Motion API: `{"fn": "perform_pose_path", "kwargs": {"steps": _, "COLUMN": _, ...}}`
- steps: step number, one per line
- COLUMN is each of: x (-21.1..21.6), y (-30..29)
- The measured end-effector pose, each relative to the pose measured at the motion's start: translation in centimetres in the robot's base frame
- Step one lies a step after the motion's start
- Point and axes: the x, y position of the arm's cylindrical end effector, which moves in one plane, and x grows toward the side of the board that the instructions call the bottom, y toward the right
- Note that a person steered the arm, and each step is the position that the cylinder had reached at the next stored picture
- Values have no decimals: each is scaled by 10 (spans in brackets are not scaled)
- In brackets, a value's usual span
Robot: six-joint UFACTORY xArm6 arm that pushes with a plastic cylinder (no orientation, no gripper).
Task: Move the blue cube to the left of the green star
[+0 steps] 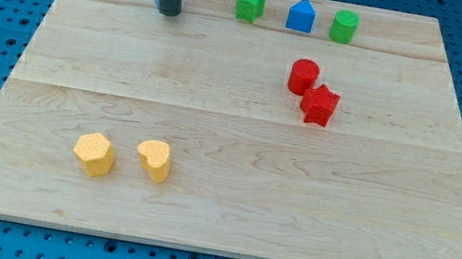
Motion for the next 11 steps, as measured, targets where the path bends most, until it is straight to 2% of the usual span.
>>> {"fn": "perform_pose_path", "kwargs": {"steps": 1, "x": 19, "y": -26}}
{"fn": "perform_pose_path", "kwargs": {"steps": 3, "x": -36, "y": -55}}
{"fn": "perform_pose_path", "kwargs": {"steps": 4, "x": -36, "y": -20}}
{"fn": "perform_pose_path", "kwargs": {"steps": 7, "x": -17, "y": -20}}
{"fn": "perform_pose_path", "kwargs": {"steps": 8, "x": -19, "y": -2}}
{"fn": "perform_pose_path", "kwargs": {"steps": 9, "x": -34, "y": 23}}
{"fn": "perform_pose_path", "kwargs": {"steps": 10, "x": -63, "y": 26}}
{"fn": "perform_pose_path", "kwargs": {"steps": 11, "x": -65, "y": 12}}
